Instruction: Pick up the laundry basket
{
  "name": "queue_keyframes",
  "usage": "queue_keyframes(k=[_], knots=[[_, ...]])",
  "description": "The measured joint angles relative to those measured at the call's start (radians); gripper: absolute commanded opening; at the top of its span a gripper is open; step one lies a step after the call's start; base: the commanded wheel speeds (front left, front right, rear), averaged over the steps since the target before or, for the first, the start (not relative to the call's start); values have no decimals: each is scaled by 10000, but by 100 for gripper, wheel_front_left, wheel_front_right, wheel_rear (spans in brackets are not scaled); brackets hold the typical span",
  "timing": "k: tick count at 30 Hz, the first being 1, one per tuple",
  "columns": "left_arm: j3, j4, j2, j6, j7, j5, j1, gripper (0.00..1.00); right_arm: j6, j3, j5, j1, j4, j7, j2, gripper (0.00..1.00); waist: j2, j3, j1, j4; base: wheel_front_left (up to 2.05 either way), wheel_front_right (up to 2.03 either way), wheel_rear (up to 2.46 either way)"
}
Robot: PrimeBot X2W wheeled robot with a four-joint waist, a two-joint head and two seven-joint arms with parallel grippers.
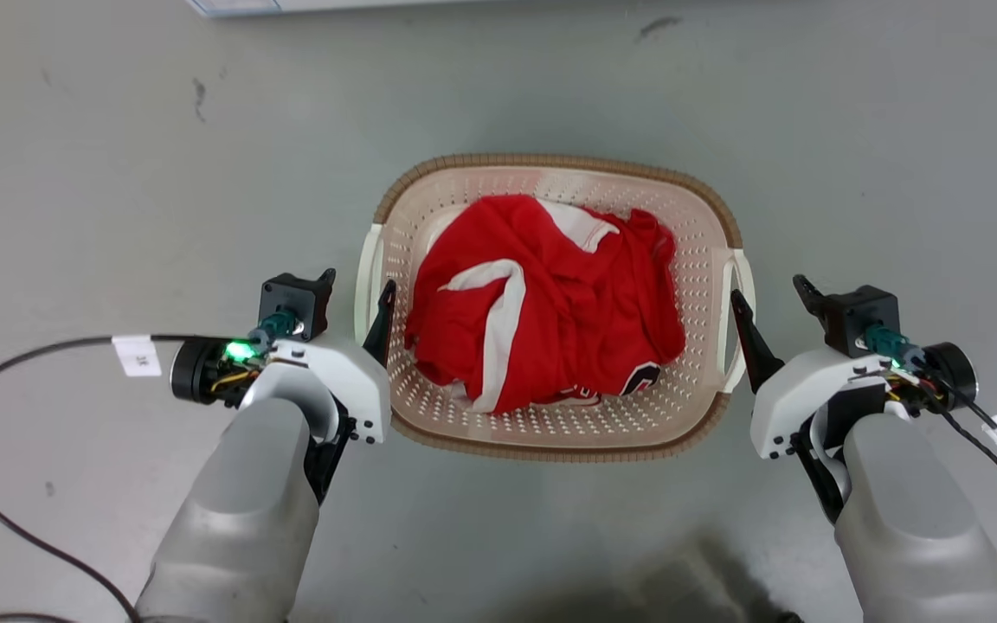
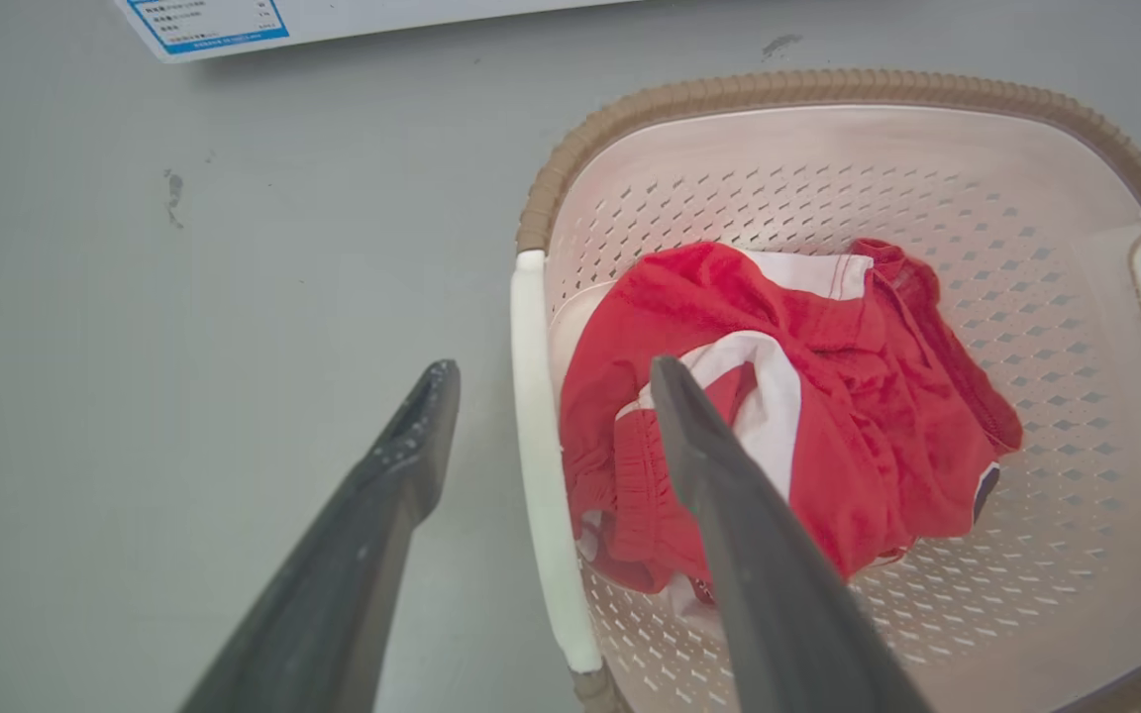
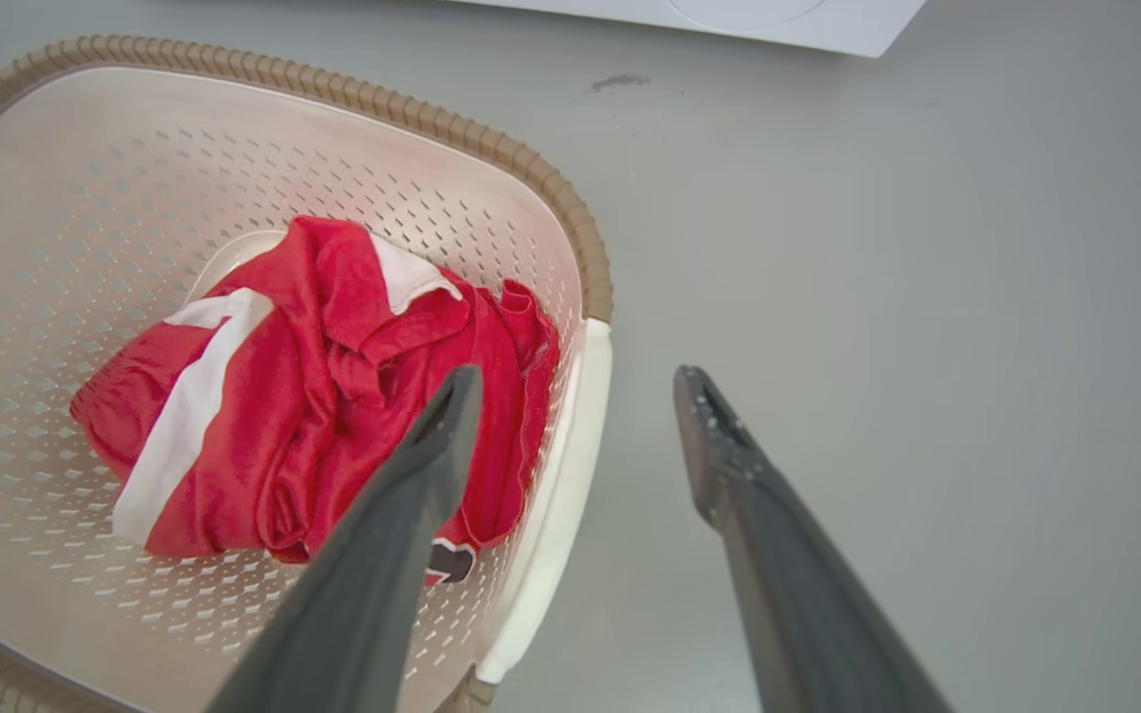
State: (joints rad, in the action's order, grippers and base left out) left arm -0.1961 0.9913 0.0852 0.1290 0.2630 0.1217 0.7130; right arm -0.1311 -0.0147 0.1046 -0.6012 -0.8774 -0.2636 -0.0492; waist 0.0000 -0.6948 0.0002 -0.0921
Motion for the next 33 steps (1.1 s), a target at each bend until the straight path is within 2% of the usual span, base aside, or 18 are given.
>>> queue_keyframes(k=[11, 23, 24, 25, 26, 27, 33], knots=[[-1168, 909, 297, 0, 0, 782, 1301, 100, 0, 368, -176, -1201, -1553, 0, 0, 100, 0, -1397, 0, -106, 0, 0, 0], [-1891, 1193, 387, 2, 0, 1129, 1958, 100, 0, 1202, -846, -2006, -2692, 0, 0, 100, 0, -2081, -1, -48, 0, 0, 0], [-1935, 1204, 387, 2, 0, 1133, 2008, 100, 0, 1294, -949, -2038, -2807, 0, 0, 92, 0, -2106, -1, -38, 0, 0, 0], [-1981, 1241, 387, 2, 0, 1168, 2059, 100, 0, 1377, -1014, -2063, -2872, 0, 2, 32, 0, -2131, -1, -34, 0, 0, 0], [-2071, 1333, 395, 2, 0, 1172, 2122, 54, 0, 1444, -1068, -2123, -2918, 0, 4, 0, -1, -2158, -2, -38, 0, 0, 0], [-2148, 1413, 389, 2, 0, 1174, 2162, 0, 0, 1567, -1154, -2211, -3039, 0, 0, 0, 0, -2175, -1, -39, 0, 0, 0], [-2410, 1559, 291, -54, 8, 1459, 2341, 0, 4, 1954, -1517, -2393, -3210, -4, 2, 0, 0, -2230, -2, -40, 0, 0, 0]])
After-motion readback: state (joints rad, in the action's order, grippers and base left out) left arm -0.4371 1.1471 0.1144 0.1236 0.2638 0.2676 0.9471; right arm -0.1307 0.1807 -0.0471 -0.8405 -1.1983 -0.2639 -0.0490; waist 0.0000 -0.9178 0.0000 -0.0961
